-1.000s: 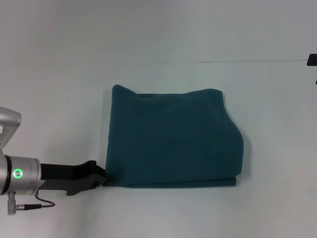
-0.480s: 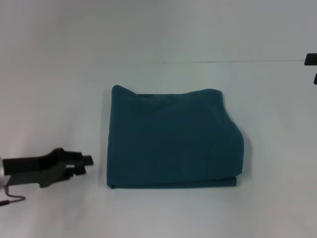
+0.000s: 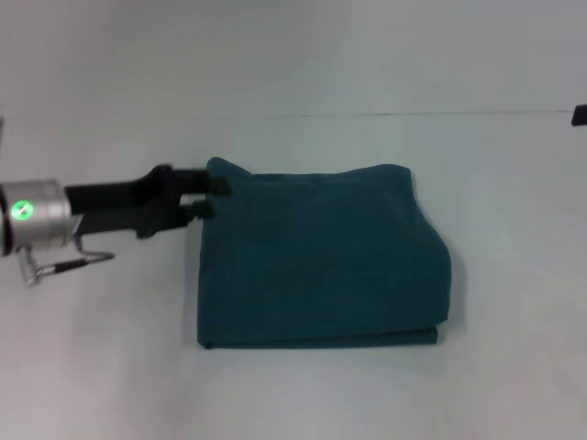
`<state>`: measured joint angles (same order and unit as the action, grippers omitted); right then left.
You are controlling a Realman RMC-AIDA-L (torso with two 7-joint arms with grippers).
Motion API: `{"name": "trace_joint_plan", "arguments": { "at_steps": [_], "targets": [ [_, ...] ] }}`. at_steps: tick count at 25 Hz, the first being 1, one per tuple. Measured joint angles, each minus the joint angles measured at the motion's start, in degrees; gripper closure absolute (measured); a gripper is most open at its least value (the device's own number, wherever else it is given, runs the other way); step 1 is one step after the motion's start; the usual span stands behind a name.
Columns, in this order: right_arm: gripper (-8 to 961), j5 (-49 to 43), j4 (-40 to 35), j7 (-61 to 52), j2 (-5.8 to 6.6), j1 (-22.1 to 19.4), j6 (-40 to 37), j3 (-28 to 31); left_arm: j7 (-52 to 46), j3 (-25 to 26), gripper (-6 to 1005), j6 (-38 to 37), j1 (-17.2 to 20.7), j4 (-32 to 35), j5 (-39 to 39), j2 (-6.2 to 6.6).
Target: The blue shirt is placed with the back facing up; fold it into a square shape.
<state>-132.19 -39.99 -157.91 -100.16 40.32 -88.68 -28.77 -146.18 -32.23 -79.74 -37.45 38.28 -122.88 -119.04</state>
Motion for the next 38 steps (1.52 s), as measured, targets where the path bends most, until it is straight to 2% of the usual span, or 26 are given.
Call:
{"name": "trace_joint_plan", "arguments": {
  "at_steps": [4,7,13,18,26,33,38],
  "targets": [
    [141,-0.78,2.31,-2.68,2.47,2.33,0.08,-0.05,0.72,0.31,506,5.68,-3.46,-1.35,0.12,-0.28],
    [141,-0.78,2.45,-3.68,3.00,3.26,0.22,-0.04,1.20,0.29,506,9.01,-3.99,-1.76,1.64,-0.51],
    [141,-0.68,2.78,-4.07,3.01,3.86,2.13,0.33,5.78,0.20,506,15.31,-4.07,-6.44,7.83,-1.17],
    [141,-0.54,2.83,-4.25,2.77,3.97,2.61,0.42,8.38,-0.12,506,19.59,-6.43,-10.61,9.11,-2.20],
    [142,-0.51,3.04,-4.28,2.56,3.70,2.73,0.39,12.91,-0.26,507,28.30,-9.88,-13.96,9.16,-4.80],
    [141,-0.52,3.69,-4.09,2.48,3.38,2.75,0.37,19.77,-0.41,507,39.90,-12.64,-20.55,9.27,-4.99],
    [142,-0.52,3.70,-4.05,2.42,3.36,2.79,0.17,21.24,-0.90,507,45.84,-13.03,-21.31,8.99,-4.76]
  ]
}}
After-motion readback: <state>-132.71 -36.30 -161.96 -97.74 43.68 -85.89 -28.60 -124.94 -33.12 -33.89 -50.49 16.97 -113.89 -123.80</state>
